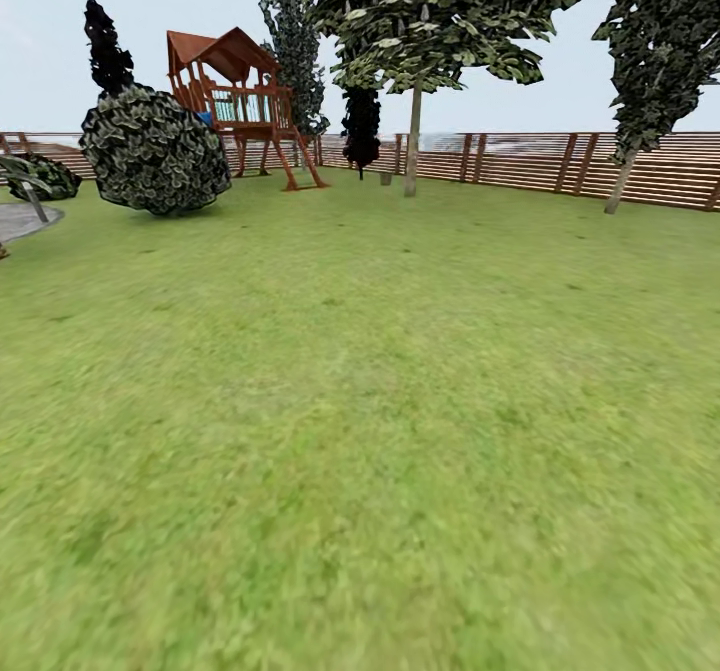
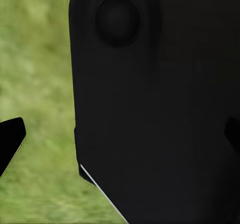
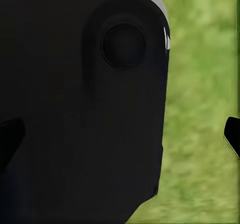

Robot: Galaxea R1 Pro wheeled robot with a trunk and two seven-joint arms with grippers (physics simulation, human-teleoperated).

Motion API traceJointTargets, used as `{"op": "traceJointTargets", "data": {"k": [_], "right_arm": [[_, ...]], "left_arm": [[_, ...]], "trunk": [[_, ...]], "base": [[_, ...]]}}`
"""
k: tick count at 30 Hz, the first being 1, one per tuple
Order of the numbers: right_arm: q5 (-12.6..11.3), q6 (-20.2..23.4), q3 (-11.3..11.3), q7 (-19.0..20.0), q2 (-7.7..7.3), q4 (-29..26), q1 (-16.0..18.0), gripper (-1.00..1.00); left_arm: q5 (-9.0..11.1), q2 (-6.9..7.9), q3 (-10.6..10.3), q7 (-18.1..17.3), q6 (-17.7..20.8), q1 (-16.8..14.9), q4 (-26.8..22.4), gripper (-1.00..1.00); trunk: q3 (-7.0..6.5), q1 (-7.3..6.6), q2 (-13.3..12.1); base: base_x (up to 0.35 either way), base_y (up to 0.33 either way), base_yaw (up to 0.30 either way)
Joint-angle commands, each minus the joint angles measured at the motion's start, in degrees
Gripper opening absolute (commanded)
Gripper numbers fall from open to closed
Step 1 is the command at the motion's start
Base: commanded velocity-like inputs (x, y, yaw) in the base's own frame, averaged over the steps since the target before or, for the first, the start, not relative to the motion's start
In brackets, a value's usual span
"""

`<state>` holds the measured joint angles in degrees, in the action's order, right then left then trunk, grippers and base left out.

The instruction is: Take the three Easter eggs out of the wicker basket on the lawn in the garden, then place them on the lawn next to a single tree (choose any tree) so that all three eggs are next to the same tree and none are left in the basket.

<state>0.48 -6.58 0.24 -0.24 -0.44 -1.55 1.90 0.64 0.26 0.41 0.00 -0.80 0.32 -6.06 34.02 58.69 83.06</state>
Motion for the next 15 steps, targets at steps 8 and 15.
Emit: {"op": "traceJointTargets", "data": {"k": [8, 15], "right_arm": [[0.05, -0.19, 0.03, -0.02, 0.0, 0.05, 0.03, 1.0], [0.05, -0.19, 0.03, -0.02, 0.0, 0.05, 0.03, 1.0]], "left_arm": [[0.07, -0.01, 0.01, 0.0, -0.07, 0.03, -0.09, 1.0], [0.07, -0.01, 0.03, -0.01, -0.07, 0.03, -0.09, 1.0]], "trunk": [[0.04, 0.03, 0.02], [0.04, 0.03, 0.02]], "base": [[0.327, 0.0, 0.0], [0.327, 0.0, 0.0]]}}
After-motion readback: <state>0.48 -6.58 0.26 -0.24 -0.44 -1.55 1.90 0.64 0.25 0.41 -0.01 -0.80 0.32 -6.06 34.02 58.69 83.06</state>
